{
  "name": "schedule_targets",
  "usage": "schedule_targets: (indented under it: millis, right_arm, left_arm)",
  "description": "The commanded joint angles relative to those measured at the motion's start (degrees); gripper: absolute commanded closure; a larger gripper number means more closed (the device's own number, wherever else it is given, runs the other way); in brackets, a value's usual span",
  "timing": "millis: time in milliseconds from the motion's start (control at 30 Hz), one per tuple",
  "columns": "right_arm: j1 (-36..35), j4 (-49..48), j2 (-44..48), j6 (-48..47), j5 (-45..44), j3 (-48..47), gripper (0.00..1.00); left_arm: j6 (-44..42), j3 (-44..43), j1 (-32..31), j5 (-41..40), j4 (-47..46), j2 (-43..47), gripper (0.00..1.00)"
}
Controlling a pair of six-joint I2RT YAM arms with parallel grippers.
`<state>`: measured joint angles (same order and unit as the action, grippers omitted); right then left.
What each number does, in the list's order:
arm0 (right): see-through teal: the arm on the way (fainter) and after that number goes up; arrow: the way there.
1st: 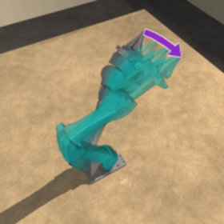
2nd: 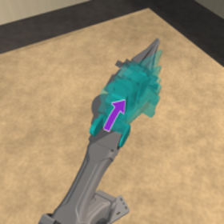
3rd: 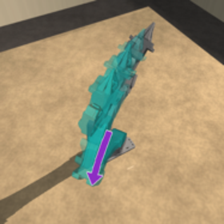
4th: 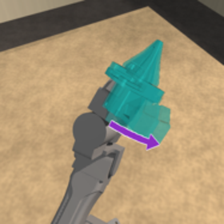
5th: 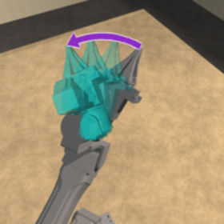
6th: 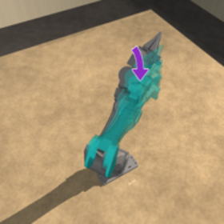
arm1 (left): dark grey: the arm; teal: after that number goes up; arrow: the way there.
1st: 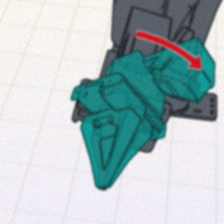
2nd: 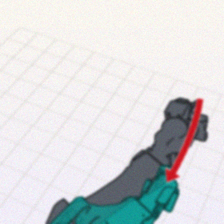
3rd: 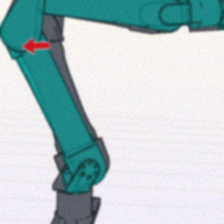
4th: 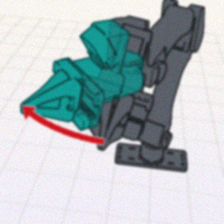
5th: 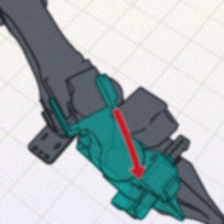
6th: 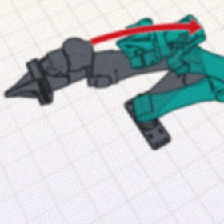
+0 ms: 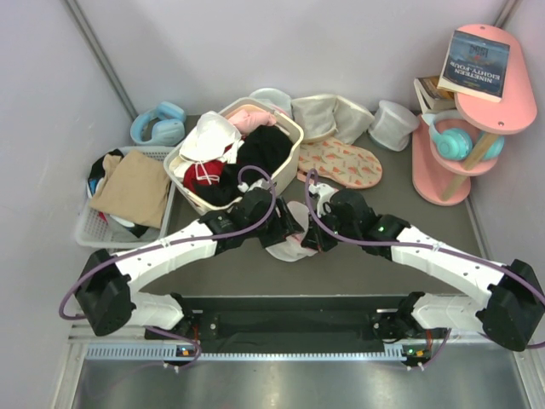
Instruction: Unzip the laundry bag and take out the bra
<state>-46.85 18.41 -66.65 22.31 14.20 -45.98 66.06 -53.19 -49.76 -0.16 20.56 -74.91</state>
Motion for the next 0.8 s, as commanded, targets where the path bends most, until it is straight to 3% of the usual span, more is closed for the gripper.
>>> schedule_targets:
  millis: [0,33,67,200,233,767]
  right_arm:
    - [-0.96,-1.89,1.0,0.28,-0.22,-2.45,1.0]
    - [-0.96,-1.98,1.09,0.37,-0.22,-2.45,1.0]
    - [-0.96,-1.89,1.0,0.37,-0.22,-2.45,1.0]
    - [-1.05,-1.72,1.17,0.9,-0.31,-1.93,1.0]
    - [-0.96,-1.54,1.35,1.07,-0.22,-1.84,1.0]
    - [5.36,0.22,7.23,1.69,-1.54,5.98,1.0]
  left_arm:
    - [0.03,-1.74,0.01,-1.94,-1.84,-1.11,0.5]
    - [0.03,-1.74,-0.08,-2.12,-1.84,-1.37,0.54]
    - [-0.06,-1.83,0.01,-2.47,-1.84,-1.46,0.67]
    - [-0.06,-2.18,0.01,-3.61,-1.66,-1.64,0.97]
    - [-0.06,-2.1,0.01,-4.05,-1.66,-1.46,1.0]
    - [2.05,3.79,3.79,-8.1,0.71,7.15,1.0]
